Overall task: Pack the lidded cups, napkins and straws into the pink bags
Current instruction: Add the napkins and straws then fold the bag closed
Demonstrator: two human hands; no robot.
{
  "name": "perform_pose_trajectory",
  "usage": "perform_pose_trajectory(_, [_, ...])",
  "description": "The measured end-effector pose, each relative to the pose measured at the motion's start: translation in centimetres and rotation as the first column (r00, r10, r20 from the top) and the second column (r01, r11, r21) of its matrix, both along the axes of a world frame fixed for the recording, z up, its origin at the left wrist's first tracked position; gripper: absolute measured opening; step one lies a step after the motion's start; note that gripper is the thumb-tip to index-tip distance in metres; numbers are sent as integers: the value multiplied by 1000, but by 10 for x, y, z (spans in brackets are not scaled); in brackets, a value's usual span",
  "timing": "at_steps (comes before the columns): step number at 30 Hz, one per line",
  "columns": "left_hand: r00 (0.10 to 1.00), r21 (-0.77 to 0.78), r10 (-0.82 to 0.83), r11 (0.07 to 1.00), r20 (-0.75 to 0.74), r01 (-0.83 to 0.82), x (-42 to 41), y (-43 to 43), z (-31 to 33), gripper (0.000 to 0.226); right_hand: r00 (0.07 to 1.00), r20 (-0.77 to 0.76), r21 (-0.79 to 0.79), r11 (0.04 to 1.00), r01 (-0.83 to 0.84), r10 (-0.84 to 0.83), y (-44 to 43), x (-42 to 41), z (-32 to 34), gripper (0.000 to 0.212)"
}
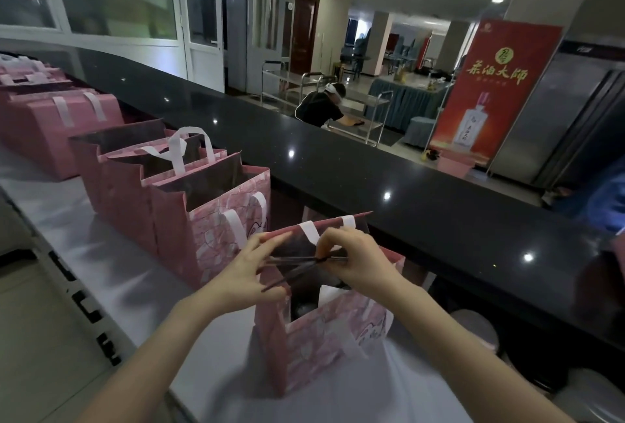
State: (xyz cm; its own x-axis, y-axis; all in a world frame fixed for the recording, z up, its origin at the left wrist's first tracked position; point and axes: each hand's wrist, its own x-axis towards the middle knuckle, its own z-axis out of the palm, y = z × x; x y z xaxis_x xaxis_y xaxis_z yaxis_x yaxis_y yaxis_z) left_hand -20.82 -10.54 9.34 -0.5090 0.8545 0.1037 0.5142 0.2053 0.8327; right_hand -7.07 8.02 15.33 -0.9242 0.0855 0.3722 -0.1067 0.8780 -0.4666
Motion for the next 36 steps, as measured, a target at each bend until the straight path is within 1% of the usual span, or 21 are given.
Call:
perform_pose_trajectory(4, [998,-53,-45,998,31,47,-8,-5,1,97,991,112,208,977,48,-73,20,7,-16,19])
perform_pose_trajectory(6, [998,-83,-55,995,17,56,-9,-7,1,102,980,164,275,959,66,-115,27,10,-23,20])
perform_pose_trajectory(7, [998,-87,-58,994,11,59,-9,-7,1,103,973,193,275,959,72,-129,29,11,-26,21])
perform_pose_trajectory(9, [998,-72,-69,995,-3,68,-6,-6,1,104,959,249,216,973,81,-135,29,11,-30,21])
perform_pose_trajectory(12, [997,-13,-45,999,-67,44,0,-2,2,96,951,291,148,987,65,-107,28,10,-29,21])
perform_pose_trajectory(15, [984,53,31,998,-177,-22,6,0,3,82,960,264,154,986,55,-95,32,17,-26,16])
perform_pose_trajectory(17, [963,135,97,989,-250,-64,9,1,3,69,969,219,172,982,75,-112,37,27,-22,11])
perform_pose_trajectory(18, [947,172,136,981,-292,-88,11,2,3,62,971,200,199,976,92,-132,42,33,-20,15])
perform_pose_trajectory(20, [922,200,190,972,-337,-127,12,5,3,51,955,221,297,946,127,-198,54,44,-17,32])
perform_pose_trajectory(22, [919,157,203,975,-338,-157,14,10,4,42,907,327,367,920,136,-265,65,54,-14,47])
perform_pose_trajectory(24, [907,68,206,979,-367,-195,16,17,5,38,864,412,379,917,127,-289,69,58,-15,59])
perform_pose_trajectory(26, [897,-15,190,977,-399,-214,19,23,7,46,851,442,394,914,100,-284,66,56,-18,71])
perform_pose_trajectory(28, [899,-54,153,980,-411,-192,21,28,9,61,861,440,405,912,62,-254,62,51,-22,80])
perform_pose_trajectory(31, [909,-82,86,988,-408,-130,21,31,7,75,905,366,442,896,37,-218,57,42,-25,96])
perform_pose_trajectory(34, [938,-91,58,991,-341,-95,17,28,6,80,938,259,533,844,59,-230,56,33,-23,108])
perform_pose_trajectory(36, [953,-83,46,994,-299,-74,14,27,5,81,947,216,574,816,76,-240,56,27,-21,114])
